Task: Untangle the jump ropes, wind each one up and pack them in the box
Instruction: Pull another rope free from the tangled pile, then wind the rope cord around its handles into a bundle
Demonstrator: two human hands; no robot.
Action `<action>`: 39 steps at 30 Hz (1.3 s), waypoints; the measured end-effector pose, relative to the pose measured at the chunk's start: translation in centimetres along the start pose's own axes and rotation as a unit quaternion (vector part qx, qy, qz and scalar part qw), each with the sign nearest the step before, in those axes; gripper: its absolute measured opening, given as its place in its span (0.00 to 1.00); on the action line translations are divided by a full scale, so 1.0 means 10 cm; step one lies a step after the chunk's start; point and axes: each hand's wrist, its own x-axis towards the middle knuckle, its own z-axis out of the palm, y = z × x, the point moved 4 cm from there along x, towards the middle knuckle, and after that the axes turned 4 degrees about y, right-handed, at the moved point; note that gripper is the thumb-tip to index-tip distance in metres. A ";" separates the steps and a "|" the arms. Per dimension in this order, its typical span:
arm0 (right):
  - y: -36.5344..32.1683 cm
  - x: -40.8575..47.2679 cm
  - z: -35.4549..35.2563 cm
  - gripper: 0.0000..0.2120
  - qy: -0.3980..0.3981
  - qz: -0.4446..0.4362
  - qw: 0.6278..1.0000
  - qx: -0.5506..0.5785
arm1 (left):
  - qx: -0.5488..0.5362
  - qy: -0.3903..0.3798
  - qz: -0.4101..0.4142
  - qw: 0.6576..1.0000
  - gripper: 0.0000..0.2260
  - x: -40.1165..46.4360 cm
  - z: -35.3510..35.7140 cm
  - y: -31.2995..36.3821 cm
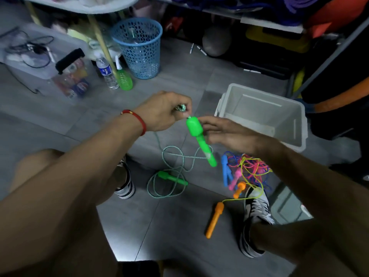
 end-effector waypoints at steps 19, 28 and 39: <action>0.09 1.11 0.82 0.11 0.195 0.090 0.970 0.114 | -0.423 -0.016 -0.475 0.772 0.04 -0.78 0.70 -0.76; 1.94 1.32 1.91 0.08 0.028 0.146 0.965 -0.215 | -0.437 0.337 -0.528 0.645 0.03 -0.60 0.22 -1.29; 2.43 1.23 1.89 0.03 0.218 0.146 0.955 -0.137 | -0.497 0.240 -0.566 0.613 0.03 -0.39 0.42 -1.09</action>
